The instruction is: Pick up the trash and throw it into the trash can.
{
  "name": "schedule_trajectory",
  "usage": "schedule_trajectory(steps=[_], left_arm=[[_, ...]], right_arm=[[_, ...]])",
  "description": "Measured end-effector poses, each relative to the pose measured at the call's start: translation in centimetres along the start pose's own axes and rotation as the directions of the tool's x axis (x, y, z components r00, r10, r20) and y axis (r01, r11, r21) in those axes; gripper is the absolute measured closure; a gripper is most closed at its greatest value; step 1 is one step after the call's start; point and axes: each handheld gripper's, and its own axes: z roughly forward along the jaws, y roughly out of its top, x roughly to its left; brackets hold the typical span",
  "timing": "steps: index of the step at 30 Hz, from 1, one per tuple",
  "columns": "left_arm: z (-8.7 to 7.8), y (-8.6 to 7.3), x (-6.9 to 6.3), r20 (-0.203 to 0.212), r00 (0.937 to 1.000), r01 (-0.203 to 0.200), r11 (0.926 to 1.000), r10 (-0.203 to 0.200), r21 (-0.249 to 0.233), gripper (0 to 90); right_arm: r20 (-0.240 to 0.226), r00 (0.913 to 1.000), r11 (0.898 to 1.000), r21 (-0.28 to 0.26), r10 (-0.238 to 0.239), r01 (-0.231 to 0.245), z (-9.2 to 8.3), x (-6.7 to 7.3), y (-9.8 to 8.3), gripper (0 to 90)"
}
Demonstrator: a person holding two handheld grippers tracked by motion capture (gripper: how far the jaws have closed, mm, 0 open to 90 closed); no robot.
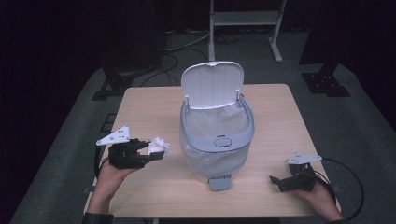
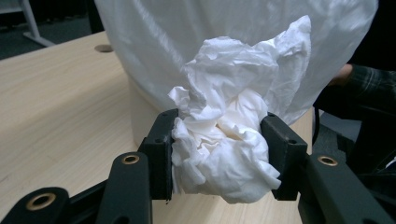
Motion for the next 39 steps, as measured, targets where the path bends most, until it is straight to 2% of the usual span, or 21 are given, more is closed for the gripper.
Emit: schedule_trajectory(steps=[16,23,39], left_arm=[[-0.4,3.7,-0.4,0.044,0.9988,-0.018,0.9987,0.02,-0.047,52.2],[-0.8,6.0,-0.9,0.055,0.9975,-0.041,0.9963,0.045,-0.076,52.6],[-0.3,10.7,-2.2,0.089,0.9898,-0.102,0.9893,0.111,-0.104,52.7]], right_arm=[[0.0,1.0,1.0,0.0,0.0,0.0,0.0,0.0,0.0,0.0],[0.0,1.0,1.0,0.0,0.0,0.0,0.0,0.0,0.0,0.0],[-0.001,1.0,1.0,0.0,0.0,0.0,0.0,0.0,0.0,0.0]])
